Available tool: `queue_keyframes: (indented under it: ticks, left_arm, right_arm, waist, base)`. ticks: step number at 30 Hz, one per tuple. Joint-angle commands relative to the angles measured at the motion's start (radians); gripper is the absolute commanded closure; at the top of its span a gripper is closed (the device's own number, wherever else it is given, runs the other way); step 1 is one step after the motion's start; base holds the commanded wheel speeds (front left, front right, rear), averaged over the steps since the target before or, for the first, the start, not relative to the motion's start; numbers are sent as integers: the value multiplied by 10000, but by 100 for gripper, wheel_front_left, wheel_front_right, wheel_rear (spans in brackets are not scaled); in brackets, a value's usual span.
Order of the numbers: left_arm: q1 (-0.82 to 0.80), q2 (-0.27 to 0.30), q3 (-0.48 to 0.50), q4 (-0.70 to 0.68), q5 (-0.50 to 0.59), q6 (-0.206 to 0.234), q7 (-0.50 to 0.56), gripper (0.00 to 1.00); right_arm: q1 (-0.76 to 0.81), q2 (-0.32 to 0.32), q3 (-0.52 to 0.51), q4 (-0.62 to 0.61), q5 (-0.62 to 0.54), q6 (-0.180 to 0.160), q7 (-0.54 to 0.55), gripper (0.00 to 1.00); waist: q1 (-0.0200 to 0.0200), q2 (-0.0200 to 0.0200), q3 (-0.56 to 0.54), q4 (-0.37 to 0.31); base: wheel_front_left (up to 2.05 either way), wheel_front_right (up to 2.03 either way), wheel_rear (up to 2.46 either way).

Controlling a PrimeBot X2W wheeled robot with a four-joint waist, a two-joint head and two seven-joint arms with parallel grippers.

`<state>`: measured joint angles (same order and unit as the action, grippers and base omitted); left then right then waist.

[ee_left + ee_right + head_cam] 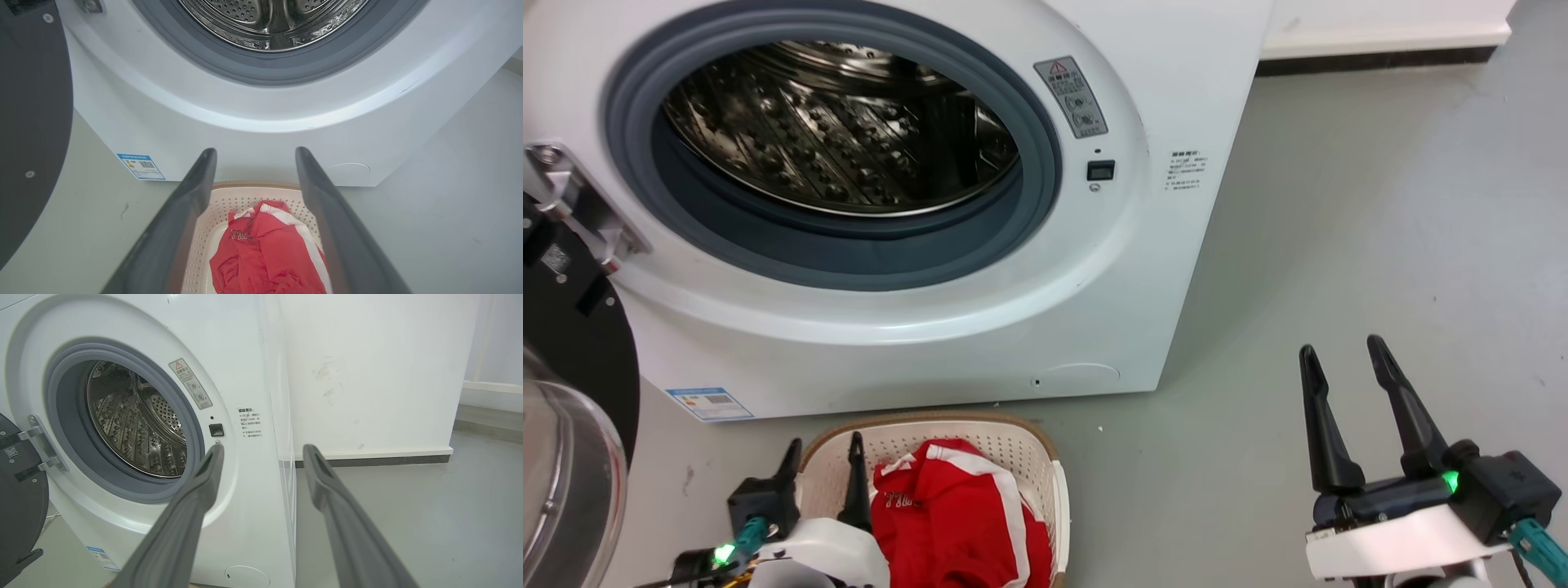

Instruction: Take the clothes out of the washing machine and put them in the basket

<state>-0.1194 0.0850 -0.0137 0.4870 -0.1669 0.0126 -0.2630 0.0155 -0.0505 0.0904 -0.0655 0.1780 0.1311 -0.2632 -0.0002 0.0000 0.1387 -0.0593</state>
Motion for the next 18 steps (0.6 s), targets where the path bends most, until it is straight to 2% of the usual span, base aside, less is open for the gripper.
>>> queue_keyframes:
  ticks: [1, 8, 18]
  left_arm:
    - [165, -30, 118, -258, 58, -17, -24, 0]
    - [943, -279, 615, -2561, 476, -164, -24, 0]
    - [1704, -347, 348, -4458, 1109, 124, -25, 0]
  right_arm:
    - [169, 6, -30, 15, 26, -7, -23, 0]
    - [459, 8, -152, 38, 36, -7, -23, 0]
    - [800, 8, -386, 207, 121, -7, -23, 0]
  waist:
    - [2, 0, -138, 73]
    - [2, 0, -470, 271]
    - [2, 0, -983, 357]
  base:
    - [0, 0, 0]
    - [0, 0, 0]
    - [0, 0, 0]
